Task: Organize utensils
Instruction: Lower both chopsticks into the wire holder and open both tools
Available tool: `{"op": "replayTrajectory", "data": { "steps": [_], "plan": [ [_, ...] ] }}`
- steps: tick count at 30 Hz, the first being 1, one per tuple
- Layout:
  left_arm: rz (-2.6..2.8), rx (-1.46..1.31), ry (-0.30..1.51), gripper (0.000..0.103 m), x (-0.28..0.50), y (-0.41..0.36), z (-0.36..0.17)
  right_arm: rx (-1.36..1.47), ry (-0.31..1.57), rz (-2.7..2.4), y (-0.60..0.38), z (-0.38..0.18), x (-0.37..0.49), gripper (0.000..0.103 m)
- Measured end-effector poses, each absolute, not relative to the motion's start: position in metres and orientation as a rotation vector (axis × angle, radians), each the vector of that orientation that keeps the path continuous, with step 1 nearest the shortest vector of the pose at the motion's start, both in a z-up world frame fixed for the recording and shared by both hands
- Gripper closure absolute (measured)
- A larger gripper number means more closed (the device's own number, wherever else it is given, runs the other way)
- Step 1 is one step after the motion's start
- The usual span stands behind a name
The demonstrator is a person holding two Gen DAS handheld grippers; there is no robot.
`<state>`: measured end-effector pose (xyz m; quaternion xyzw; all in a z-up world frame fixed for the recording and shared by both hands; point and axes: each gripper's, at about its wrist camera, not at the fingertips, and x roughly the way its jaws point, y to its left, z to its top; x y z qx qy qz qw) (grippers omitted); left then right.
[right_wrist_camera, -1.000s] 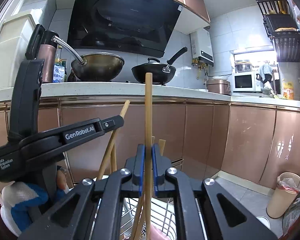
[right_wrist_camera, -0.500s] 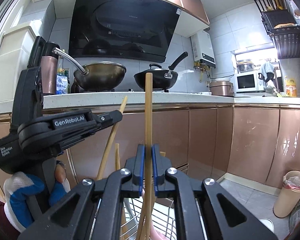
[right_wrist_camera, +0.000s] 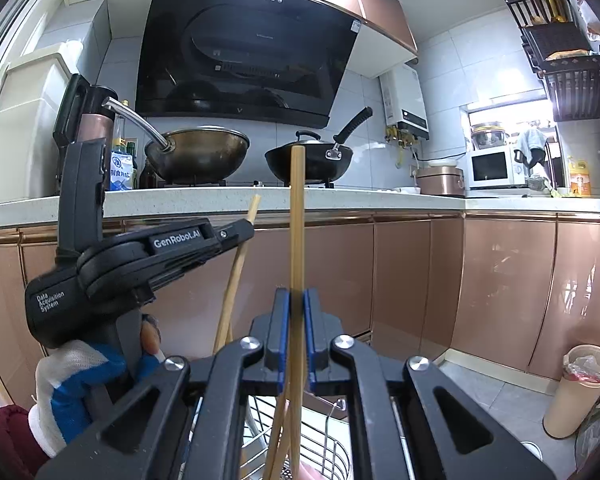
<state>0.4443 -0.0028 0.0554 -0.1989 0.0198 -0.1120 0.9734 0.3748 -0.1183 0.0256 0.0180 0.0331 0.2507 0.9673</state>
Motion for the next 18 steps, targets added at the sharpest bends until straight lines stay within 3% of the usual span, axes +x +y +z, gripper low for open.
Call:
{"op": "replayTrajectory", "data": {
  "steps": [18],
  "plan": [
    [-0.128, -0.306, -0.075, 0.097, 0.427, -0.017, 0.063, 0.025, 0.078, 0.499, -0.114, 0.010, 0.380, 0.096]
  ]
}}
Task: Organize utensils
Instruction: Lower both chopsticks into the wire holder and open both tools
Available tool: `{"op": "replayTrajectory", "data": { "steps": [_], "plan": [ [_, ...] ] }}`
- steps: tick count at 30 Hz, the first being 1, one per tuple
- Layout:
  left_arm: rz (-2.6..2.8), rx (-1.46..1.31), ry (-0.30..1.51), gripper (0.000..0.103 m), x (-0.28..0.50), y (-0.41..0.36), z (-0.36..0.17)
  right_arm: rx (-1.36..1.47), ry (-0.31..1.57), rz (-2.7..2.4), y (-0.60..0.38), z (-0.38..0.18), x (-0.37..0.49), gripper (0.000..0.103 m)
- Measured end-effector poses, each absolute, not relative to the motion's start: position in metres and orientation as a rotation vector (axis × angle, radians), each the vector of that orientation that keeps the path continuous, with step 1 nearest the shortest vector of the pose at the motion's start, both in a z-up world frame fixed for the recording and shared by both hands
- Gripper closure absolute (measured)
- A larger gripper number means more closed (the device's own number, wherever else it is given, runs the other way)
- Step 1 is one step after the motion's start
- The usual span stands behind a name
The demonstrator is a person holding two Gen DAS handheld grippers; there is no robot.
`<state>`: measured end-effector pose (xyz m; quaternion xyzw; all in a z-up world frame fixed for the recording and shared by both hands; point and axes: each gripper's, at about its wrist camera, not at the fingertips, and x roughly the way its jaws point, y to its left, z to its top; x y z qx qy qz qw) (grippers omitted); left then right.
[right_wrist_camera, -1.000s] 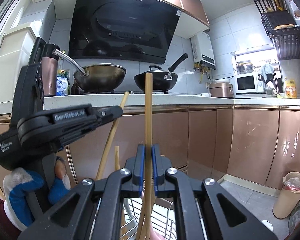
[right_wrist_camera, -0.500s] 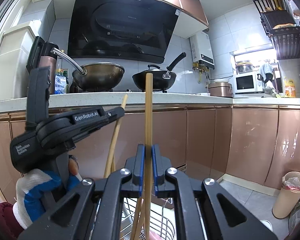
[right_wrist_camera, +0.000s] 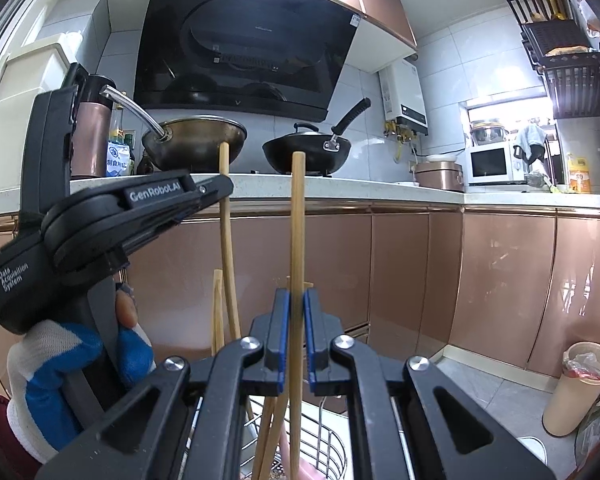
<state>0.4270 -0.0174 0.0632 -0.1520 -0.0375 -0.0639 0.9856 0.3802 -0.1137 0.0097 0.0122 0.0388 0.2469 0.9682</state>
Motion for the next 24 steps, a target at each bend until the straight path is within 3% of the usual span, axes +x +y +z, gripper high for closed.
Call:
{"op": "replayTrajectory", "data": {
  "steps": [23, 24],
  "plan": [
    [-0.124, -0.197, 0.114, 0.097, 0.422, -0.031, 0.018, -0.073, 0.234, 0.527, -0.111, -0.029, 0.373, 0.095],
    [-0.124, -0.191, 0.125, 0.093, 0.421, -0.032, 0.019, -0.073, 0.236, 0.529, -0.111, -0.028, 0.372, 0.095]
  ]
}}
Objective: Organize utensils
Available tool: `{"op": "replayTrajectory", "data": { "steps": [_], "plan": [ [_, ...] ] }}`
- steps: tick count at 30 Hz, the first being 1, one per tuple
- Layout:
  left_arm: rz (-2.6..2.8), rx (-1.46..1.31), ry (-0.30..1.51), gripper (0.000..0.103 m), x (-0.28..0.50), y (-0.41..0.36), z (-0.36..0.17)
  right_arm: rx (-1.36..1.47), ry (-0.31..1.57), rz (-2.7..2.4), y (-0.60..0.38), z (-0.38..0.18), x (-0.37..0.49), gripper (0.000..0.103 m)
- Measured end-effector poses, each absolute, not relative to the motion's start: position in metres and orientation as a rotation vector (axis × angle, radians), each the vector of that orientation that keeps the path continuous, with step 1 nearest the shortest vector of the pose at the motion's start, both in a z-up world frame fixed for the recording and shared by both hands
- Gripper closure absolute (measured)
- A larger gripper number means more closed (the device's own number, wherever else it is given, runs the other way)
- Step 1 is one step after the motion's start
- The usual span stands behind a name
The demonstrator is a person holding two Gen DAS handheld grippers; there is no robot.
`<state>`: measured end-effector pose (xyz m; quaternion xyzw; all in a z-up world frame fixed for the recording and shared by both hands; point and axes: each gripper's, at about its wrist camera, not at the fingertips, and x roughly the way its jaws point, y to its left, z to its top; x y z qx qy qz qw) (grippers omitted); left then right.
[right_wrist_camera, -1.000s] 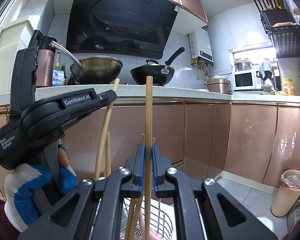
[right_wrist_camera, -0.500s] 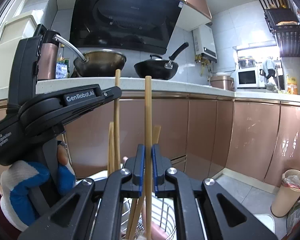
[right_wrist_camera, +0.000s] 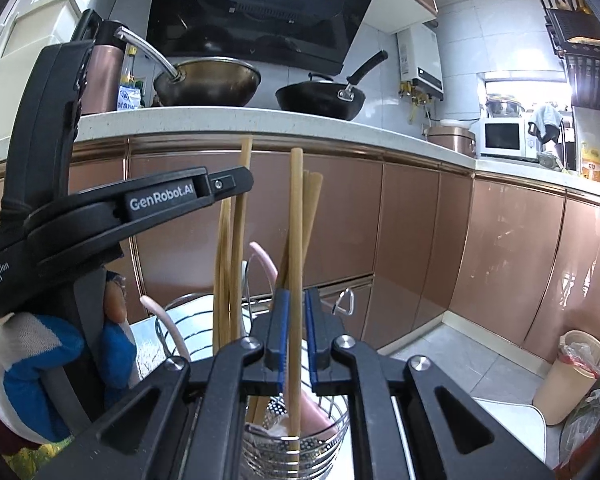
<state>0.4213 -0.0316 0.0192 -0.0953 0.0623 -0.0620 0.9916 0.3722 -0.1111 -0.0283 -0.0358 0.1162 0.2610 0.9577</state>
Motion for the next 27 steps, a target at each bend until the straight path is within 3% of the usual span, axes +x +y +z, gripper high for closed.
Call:
{"op": "replayTrajectory", "data": {
  "steps": [4, 10, 16, 21, 27],
  "plan": [
    [-0.127, -0.179, 0.155, 0.068, 0.416, -0.030, 0.024, -0.058, 0.242, 0.533, -0.111, -0.020, 0.367, 0.075],
    [-0.114, -0.186, 0.183, 0.063, 0.397, -0.022, 0.035, -0.038, 0.243, 0.518, -0.114, -0.003, 0.354, 0.073],
    [-0.078, -0.171, 0.217, 0.050, 0.366, -0.010, 0.054, 0.012, 0.276, 0.504, -0.117, 0.018, 0.335, 0.065],
    [-0.045, -0.160, 0.267, 0.047, 0.338, 0.004, 0.065, 0.050, 0.329, 0.461, -0.118, 0.026, 0.323, 0.065],
    [-0.001, -0.149, 0.304, 0.036, 0.299, 0.025, 0.072, 0.030, 0.361, 0.418, -0.122, 0.034, 0.289, 0.065]
  ]
}}
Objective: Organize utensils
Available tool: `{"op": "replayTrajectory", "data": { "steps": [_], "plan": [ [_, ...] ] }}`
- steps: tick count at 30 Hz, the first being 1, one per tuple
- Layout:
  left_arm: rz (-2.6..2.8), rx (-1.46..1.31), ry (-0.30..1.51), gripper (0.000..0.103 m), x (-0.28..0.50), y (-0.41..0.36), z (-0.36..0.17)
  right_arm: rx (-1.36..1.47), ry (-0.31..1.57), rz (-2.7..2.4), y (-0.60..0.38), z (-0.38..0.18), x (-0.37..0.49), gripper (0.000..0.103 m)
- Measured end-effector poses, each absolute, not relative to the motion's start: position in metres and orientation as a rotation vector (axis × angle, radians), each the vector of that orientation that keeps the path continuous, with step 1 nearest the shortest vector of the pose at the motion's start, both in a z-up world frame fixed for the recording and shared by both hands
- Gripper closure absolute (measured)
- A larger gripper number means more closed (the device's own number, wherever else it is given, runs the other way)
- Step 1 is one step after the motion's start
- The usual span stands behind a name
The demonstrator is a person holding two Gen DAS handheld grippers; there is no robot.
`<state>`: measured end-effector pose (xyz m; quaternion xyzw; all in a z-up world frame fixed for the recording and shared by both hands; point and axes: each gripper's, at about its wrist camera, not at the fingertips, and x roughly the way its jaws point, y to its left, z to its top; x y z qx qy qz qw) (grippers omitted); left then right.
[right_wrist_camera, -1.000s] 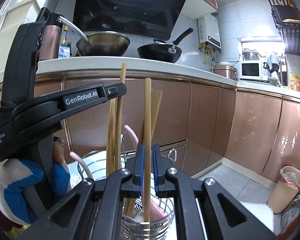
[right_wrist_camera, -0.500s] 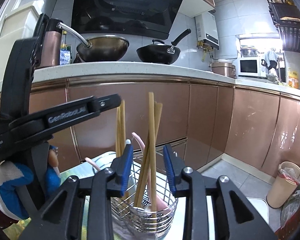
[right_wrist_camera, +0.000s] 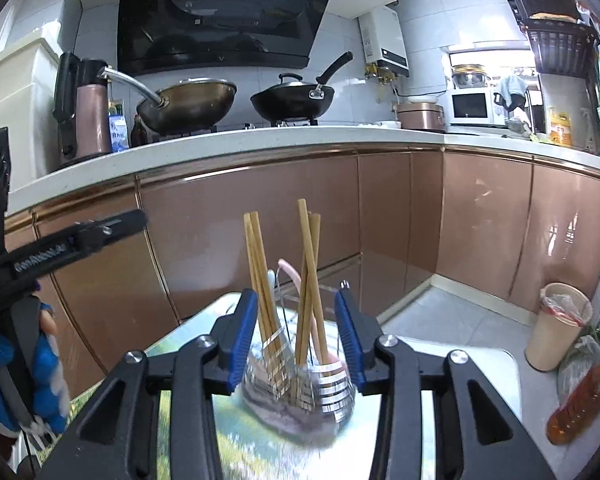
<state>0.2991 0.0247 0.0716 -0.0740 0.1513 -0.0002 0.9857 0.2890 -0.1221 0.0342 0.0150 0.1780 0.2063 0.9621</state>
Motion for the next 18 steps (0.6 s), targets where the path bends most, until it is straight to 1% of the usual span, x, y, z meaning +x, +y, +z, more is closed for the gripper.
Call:
{"op": "replayTrajectory", "data": {
  "steps": [3, 10, 14, 18],
  "plan": [
    [0.020, -0.144, 0.344, 0.031, 0.279, 0.034, 0.068, 0.023, 0.409, 0.379, -0.129, 0.029, 0.267, 0.064],
    [0.063, -0.075, 0.444, 0.024, 0.230, 0.039, 0.050, 0.021, 0.480, 0.310, -0.139, 0.020, 0.208, 0.063],
    [0.074, -0.052, 0.480, 0.021, 0.195, 0.041, 0.042, 0.012, 0.490, 0.279, -0.138, 0.021, 0.171, 0.058],
    [0.090, -0.037, 0.487, 0.017, 0.164, 0.042, 0.039, 0.016, 0.495, 0.275, -0.131, 0.022, 0.142, 0.057]
  ]
}}
